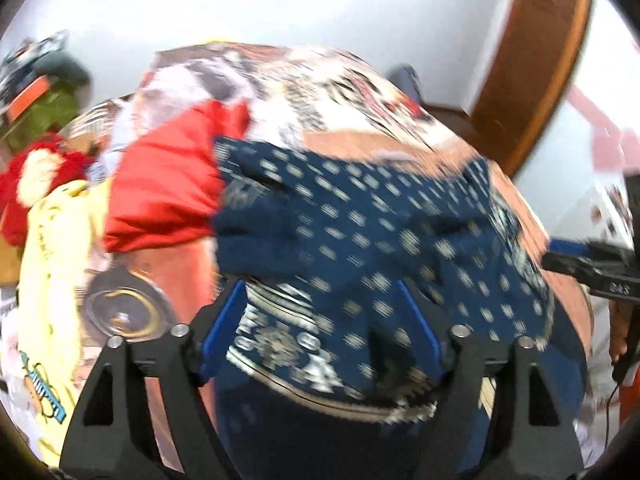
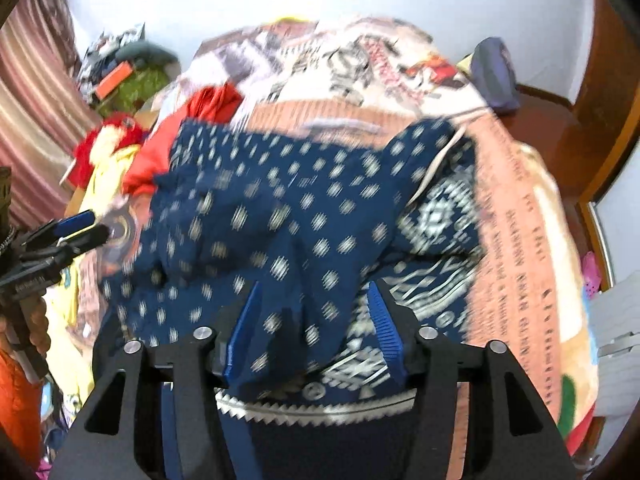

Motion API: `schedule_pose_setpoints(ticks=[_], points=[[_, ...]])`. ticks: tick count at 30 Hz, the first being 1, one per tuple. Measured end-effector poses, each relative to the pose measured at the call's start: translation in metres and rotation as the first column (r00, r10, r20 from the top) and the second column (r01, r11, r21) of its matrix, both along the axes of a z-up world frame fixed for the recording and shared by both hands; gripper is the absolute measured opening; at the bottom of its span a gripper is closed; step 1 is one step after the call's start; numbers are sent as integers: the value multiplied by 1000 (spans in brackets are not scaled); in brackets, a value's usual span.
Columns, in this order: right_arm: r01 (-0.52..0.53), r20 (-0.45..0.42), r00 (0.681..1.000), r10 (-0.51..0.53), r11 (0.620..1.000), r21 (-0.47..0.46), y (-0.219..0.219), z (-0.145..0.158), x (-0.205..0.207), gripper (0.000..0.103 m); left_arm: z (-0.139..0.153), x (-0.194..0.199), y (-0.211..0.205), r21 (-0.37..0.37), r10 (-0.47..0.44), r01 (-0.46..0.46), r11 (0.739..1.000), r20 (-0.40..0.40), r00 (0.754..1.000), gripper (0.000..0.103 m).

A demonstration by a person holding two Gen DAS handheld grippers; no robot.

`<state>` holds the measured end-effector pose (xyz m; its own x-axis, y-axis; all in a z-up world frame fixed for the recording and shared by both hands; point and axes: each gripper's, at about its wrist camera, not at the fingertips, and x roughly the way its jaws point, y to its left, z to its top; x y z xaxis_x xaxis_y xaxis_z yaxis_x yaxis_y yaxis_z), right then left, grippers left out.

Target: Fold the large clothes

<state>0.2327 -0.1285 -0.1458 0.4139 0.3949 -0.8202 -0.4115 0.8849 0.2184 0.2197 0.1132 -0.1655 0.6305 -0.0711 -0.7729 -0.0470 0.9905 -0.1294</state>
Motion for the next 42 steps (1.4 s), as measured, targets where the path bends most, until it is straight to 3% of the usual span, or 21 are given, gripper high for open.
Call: schedule_pose_setpoints(ticks=[5, 11, 19, 22, 25, 32, 33, 34, 36, 37, 39, 42], points=[[101, 40, 994, -102, 995, 23, -26, 8, 22, 56, -12, 21, 56, -51, 141, -142, 988, -31, 990, 82], [215, -18, 976, -215, 976, 16, -48, -15, 62, 56, -63, 55, 98, -211, 196, -224, 952, -145, 970, 82], [285, -166, 946, -278, 958, 18, -66, -63, 100, 56, -120, 108, 105, -285, 164, -229, 931, -235, 958, 82], [300, -170, 941, -294, 954, 14, -65, -73, 111, 56, -133, 126, 104, -317, 140, -214, 924, -242, 960, 82], [308, -195, 935, -296, 951, 34, -64, -82, 124, 56, -140, 137, 100, -364, 101, -186, 913, -240, 966, 83], [277, -204, 946, -251, 955, 108, -57, -91, 140, 59, -143, 147, 90, -361, 85, -153, 920, -198, 977, 82], [281, -211, 944, -253, 952, 118, -57, -93, 141, 55, -143, 147, 90, -363, 95, -160, 918, -193, 977, 75], [285, -220, 942, -253, 950, 128, -57, -94, 142, 51, -141, 146, 89, -378, 91, -158, 912, -190, 978, 60], [281, -252, 937, -241, 949, 140, -55, -96, 144, 29, -137, 142, 88, -394, 88, -160, 905, -195, 977, 48], [281, -265, 935, -236, 948, 147, -55, -95, 143, 24, -134, 140, 86, -380, 96, -164, 910, -191, 977, 40], [286, -253, 936, -246, 948, 138, -52, -89, 141, 17, -124, 136, 79, -337, 96, -155, 929, -185, 978, 28], [282, -214, 945, -248, 948, 147, -48, -70, 137, 14, -101, 127, 71, -304, 89, -131, 944, -150, 985, 19]])
